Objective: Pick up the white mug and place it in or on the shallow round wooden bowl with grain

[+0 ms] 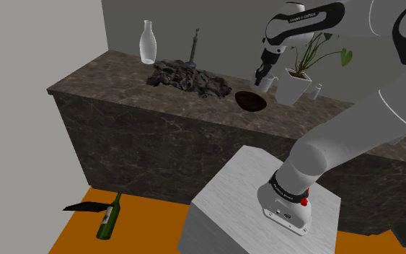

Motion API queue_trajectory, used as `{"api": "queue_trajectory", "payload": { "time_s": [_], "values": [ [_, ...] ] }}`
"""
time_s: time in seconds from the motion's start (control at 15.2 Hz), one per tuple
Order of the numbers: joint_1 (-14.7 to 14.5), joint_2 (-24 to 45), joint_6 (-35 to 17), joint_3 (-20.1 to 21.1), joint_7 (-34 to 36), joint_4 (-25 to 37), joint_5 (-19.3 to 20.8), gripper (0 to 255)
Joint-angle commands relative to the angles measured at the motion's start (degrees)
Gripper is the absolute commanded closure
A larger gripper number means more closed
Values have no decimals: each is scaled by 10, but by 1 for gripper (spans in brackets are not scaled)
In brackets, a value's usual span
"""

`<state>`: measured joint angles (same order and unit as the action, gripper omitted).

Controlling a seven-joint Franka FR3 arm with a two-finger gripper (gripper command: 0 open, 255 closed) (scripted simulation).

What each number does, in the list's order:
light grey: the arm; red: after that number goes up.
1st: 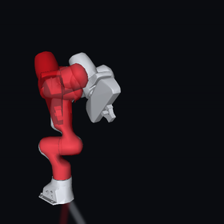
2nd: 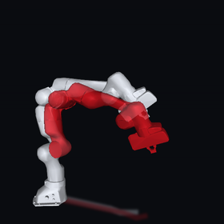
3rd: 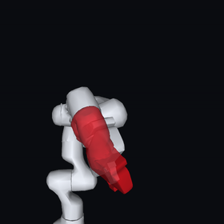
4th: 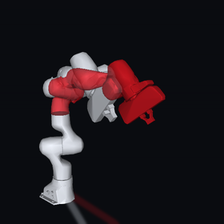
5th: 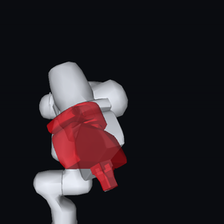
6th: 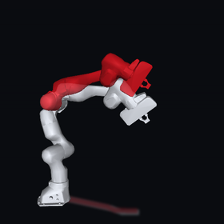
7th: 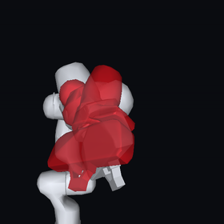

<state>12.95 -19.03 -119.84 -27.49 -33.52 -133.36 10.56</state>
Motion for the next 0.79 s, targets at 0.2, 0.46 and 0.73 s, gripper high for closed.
{"api": "queue_trajectory", "payload": {
  "time_s": [0.2,0.46,0.73],
  "values": [
    [0,13,-42,-7,-2,-30,0,255],
    [-1,28,-76,-13,-5,-49,-3,255],
    [-3,48,-114,-20,-10,-68,-8,255]
  ]
}}
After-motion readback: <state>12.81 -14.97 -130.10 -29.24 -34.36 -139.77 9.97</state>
